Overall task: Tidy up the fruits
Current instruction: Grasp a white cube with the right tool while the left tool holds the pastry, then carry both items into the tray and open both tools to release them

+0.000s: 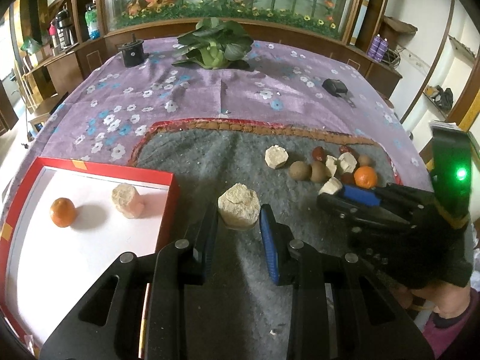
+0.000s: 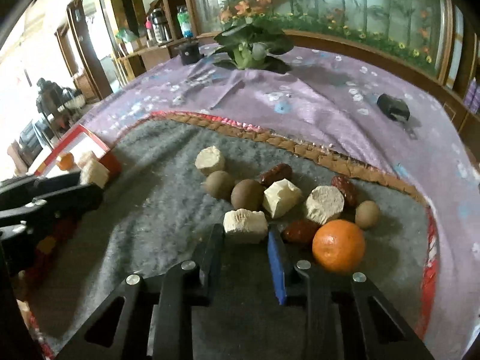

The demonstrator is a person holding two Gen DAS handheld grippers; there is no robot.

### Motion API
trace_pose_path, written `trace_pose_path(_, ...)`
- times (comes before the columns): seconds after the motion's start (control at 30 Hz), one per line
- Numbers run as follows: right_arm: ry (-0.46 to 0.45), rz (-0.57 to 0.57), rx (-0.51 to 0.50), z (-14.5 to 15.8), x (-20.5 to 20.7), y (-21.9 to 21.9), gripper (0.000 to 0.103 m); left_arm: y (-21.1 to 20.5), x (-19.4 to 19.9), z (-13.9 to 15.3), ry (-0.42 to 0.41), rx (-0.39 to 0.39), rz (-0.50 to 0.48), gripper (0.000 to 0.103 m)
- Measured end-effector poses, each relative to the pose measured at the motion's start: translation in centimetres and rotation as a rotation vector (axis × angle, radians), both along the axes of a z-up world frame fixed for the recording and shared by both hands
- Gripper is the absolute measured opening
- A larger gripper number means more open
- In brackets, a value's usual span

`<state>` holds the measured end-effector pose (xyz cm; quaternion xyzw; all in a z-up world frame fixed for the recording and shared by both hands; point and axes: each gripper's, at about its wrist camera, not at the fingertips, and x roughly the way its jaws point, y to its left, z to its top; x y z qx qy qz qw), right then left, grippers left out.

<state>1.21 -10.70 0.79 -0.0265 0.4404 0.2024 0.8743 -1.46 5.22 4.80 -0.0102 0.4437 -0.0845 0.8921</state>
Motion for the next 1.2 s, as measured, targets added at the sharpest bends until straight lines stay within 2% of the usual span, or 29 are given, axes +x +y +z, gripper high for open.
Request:
trace_pose_path(0.27, -0.028, 0.018, 0.069, 2.2, -2.9, 0.5, 0.028, 1.4, -1.7, 1.0, -0.023, -0.001, 0.028, 0.027)
trace_pose_path(0.53, -0.065, 0.104, 0.079, 4.3, -5.9, 4.8, 0.028, 4.1, -3.7, 2.0, -0.050, 0.022, 0.083, 0.027)
trace_pose_path(0.87, -0.093, 0.185, 0.086, 5.9, -7.4, 9.5, 0.028, 8.3, -5.4, 2.5, -0.063, 0.043, 0.169, 0.028)
trace_pose_path(1.2, -0.093, 0.287, 0.049, 6.0, -7.3, 15.0, 0.028, 13.3, -5.5, 0.4, -0.014, 0.041, 0.276, 0.028)
